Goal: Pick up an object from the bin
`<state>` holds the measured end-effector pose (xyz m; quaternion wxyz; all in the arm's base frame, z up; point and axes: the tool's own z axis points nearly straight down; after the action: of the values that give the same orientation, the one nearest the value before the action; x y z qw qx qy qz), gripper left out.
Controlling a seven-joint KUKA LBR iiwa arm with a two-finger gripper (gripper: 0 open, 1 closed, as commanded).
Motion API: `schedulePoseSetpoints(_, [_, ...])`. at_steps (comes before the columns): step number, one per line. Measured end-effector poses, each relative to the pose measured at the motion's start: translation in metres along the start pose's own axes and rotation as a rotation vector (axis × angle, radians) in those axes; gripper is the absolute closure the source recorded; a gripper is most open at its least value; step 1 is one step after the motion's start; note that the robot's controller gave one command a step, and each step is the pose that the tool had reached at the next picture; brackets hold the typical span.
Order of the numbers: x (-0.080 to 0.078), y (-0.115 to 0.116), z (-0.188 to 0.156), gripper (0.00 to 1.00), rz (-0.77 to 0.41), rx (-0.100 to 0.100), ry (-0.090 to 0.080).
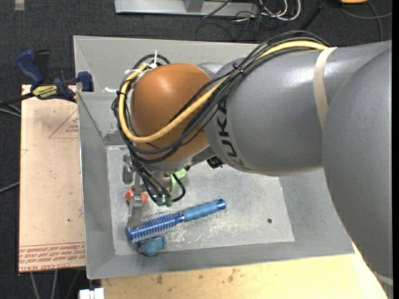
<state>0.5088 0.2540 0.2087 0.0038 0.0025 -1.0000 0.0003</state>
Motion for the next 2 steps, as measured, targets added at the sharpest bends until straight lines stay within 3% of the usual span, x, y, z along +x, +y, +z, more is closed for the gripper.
schedulePoseSetpoints(1, [0.0108,-0.0514,0.1184,0.00,-0.062,0.001,-0.002])
schedulePoseSetpoints(2, [0.0097,-0.0493,0.1149,1.00,-0.063,-0.002,-0.007])
